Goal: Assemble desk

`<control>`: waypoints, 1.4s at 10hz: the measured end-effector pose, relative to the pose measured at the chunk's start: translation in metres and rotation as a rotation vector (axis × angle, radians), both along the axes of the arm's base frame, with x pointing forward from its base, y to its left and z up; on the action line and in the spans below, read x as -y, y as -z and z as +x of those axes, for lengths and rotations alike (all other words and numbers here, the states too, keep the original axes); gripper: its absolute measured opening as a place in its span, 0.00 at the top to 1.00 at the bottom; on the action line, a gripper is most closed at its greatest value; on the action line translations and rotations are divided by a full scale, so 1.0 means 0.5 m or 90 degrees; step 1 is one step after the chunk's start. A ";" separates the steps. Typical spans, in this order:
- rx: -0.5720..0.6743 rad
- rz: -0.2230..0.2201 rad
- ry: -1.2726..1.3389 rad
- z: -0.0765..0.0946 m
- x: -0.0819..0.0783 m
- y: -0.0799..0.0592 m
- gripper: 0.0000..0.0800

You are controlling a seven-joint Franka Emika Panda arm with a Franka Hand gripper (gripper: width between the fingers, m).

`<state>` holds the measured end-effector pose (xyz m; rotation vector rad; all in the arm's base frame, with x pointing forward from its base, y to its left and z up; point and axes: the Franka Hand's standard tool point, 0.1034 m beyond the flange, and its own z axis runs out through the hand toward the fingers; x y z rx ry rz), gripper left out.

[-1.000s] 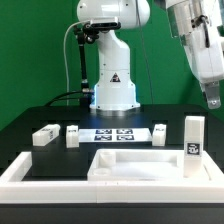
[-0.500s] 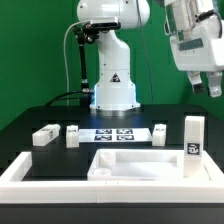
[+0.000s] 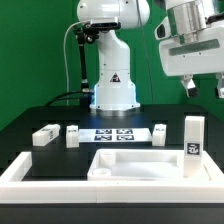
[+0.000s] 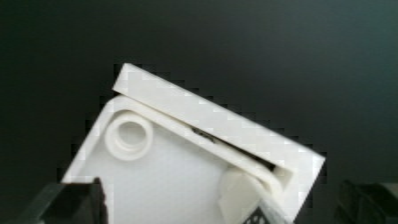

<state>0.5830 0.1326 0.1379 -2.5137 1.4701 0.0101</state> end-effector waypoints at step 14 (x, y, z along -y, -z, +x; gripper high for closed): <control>-0.186 0.107 -0.455 -0.223 0.117 0.161 0.19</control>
Offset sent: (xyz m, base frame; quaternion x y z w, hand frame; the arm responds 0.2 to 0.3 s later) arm 0.0000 0.0000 0.0000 0.0000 0.0000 -0.1938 0.9810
